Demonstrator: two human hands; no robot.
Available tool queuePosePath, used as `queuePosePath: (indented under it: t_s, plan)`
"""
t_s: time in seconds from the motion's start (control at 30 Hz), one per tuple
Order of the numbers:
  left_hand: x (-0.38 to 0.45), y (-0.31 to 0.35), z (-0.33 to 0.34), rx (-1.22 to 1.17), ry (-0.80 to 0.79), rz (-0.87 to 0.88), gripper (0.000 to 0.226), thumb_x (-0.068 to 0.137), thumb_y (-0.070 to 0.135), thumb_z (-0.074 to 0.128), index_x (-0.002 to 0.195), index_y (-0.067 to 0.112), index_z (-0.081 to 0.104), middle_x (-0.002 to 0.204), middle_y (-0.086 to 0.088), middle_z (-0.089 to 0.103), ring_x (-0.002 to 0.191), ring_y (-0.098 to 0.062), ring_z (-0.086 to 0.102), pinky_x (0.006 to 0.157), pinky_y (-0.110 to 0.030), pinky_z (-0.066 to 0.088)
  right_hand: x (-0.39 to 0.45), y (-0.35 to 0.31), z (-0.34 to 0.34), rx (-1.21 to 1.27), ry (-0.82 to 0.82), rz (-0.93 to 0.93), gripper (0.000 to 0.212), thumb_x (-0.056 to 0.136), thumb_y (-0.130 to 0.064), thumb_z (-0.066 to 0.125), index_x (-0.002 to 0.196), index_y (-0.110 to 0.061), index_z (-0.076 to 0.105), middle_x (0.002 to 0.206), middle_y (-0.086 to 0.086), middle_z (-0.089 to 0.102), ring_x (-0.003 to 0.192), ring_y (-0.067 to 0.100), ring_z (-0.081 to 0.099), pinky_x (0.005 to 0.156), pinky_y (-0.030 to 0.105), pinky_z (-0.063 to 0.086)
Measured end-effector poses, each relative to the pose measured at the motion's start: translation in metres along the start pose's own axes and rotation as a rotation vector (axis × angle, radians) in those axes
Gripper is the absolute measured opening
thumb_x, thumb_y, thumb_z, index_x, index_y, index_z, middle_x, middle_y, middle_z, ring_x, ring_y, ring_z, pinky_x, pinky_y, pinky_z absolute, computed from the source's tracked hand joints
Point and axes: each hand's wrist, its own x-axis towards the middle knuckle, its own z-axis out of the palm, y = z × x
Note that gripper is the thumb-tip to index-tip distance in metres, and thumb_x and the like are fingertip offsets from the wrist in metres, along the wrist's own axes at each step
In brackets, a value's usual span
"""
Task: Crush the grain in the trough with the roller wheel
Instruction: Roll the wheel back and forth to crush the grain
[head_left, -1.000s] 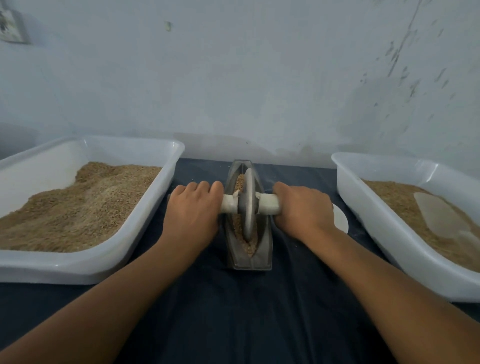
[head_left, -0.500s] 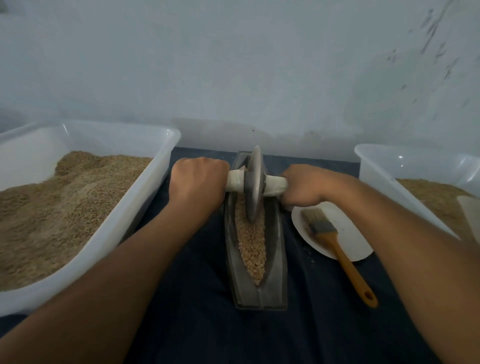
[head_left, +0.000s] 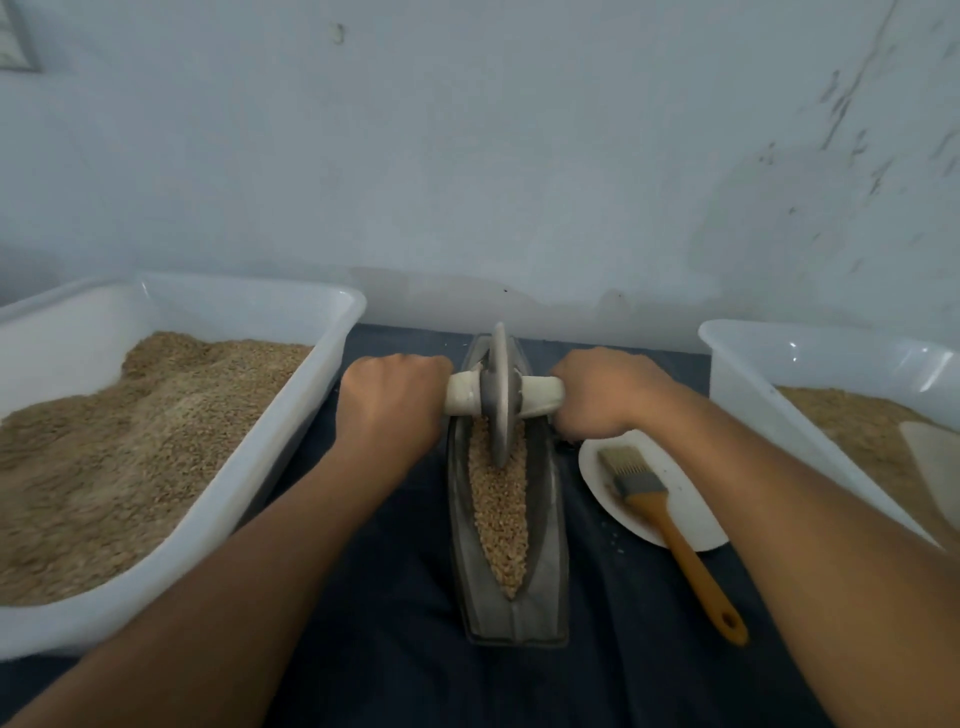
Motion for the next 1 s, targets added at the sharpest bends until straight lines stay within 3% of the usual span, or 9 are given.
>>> queuePosePath:
  t_s: [0.23, 0.37, 0.43, 0.5, 0.57, 0.73, 0.8, 0.87, 1.0]
  plan:
    - [-0.046, 0.003, -0.013, -0.005, 0.106, 0.077, 0.039, 0.075, 0.025, 0.073, 0.089, 0.026, 0.037, 0.087, 0.005, 0.058, 0.077, -0.020, 0.057, 0.067, -0.033, 0.031, -0.045, -0.011, 0.034, -0.131, 0.415, 0.015, 0.018, 0.075, -0.038, 0.062, 0.089, -0.032, 0.052, 0.071, -0.008, 0.054, 0.064, 0.022, 0.054, 0.055, 0.032, 0.040]
    - [-0.072, 0.008, -0.021, -0.045, 0.162, 0.106, 0.041, 0.070, 0.023, 0.074, 0.092, 0.025, 0.040, 0.089, 0.003, 0.054, 0.081, -0.021, 0.053, 0.075, -0.035, 0.038, -0.072, -0.018, 0.051, -0.185, 0.691, 0.009, 0.037, 0.064, -0.028, 0.074, 0.074, -0.028, 0.038, 0.053, -0.012, 0.025, 0.044, 0.016, 0.027, 0.046, 0.023, 0.011]
    - [-0.084, 0.009, -0.023, -0.062, 0.220, 0.127, 0.035, 0.071, 0.020, 0.069, 0.092, 0.023, 0.042, 0.088, 0.001, 0.050, 0.079, -0.023, 0.050, 0.076, -0.037, 0.040, -0.084, -0.023, 0.052, -0.197, 0.768, 0.010, 0.047, 0.058, -0.023, 0.080, 0.071, -0.027, 0.036, 0.053, -0.012, 0.026, 0.043, 0.016, 0.026, 0.048, 0.024, 0.008]
    - [-0.095, 0.010, -0.025, -0.082, 0.251, 0.142, 0.028, 0.073, 0.020, 0.062, 0.093, 0.021, 0.042, 0.088, 0.000, 0.047, 0.079, -0.024, 0.046, 0.078, -0.038, 0.040, -0.090, -0.026, 0.054, -0.185, 0.784, -0.004, 0.043, 0.063, -0.022, 0.081, 0.074, -0.026, 0.039, 0.057, -0.008, 0.044, 0.047, 0.020, 0.039, 0.051, 0.028, 0.019]
    - [-0.102, 0.010, -0.025, -0.091, 0.253, 0.149, 0.028, 0.074, 0.021, 0.061, 0.096, 0.021, 0.044, 0.090, -0.001, 0.046, 0.080, -0.024, 0.045, 0.080, -0.039, 0.041, -0.096, -0.028, 0.055, -0.168, 0.812, 0.001, 0.041, 0.066, -0.024, 0.081, 0.077, -0.027, 0.041, 0.063, -0.007, 0.052, 0.053, 0.021, 0.039, 0.055, 0.032, 0.023]
    - [-0.104, 0.010, -0.021, -0.081, 0.252, 0.159, 0.035, 0.073, 0.025, 0.063, 0.104, 0.019, 0.047, 0.094, -0.002, 0.047, 0.083, -0.024, 0.045, 0.082, -0.040, 0.040, -0.102, -0.029, 0.058, -0.167, 0.828, 0.005, 0.038, 0.071, -0.027, 0.080, 0.081, -0.027, 0.043, 0.068, -0.008, 0.053, 0.058, 0.018, 0.037, 0.058, 0.033, 0.024]
    - [-0.097, 0.011, -0.019, -0.072, 0.263, 0.158, 0.030, 0.074, 0.020, 0.062, 0.099, 0.019, 0.045, 0.091, -0.002, 0.045, 0.081, -0.024, 0.044, 0.081, -0.039, 0.039, -0.098, -0.028, 0.058, -0.179, 0.816, 0.042, 0.043, 0.067, -0.026, 0.082, 0.078, -0.027, 0.041, 0.063, -0.010, 0.047, 0.053, 0.017, 0.032, 0.052, 0.028, 0.016]
    - [-0.086, 0.010, -0.016, -0.070, 0.267, 0.155, 0.028, 0.074, 0.016, 0.063, 0.094, 0.020, 0.044, 0.088, -0.001, 0.046, 0.079, -0.023, 0.045, 0.080, -0.038, 0.040, -0.089, -0.025, 0.057, -0.177, 0.704, 0.093, 0.038, 0.071, -0.032, 0.077, 0.079, -0.029, 0.040, 0.063, -0.012, 0.042, 0.052, 0.017, 0.038, 0.047, 0.025, 0.013]
    - [-0.062, 0.007, -0.010, -0.075, 0.211, 0.111, 0.032, 0.070, 0.016, 0.071, 0.086, 0.022, 0.044, 0.082, 0.002, 0.054, 0.075, -0.024, 0.053, 0.073, -0.036, 0.041, -0.064, -0.018, 0.042, -0.100, 0.443, 0.119, 0.018, 0.078, -0.037, 0.062, 0.086, -0.030, 0.048, 0.068, -0.008, 0.050, 0.059, 0.020, 0.049, 0.052, 0.030, 0.037]
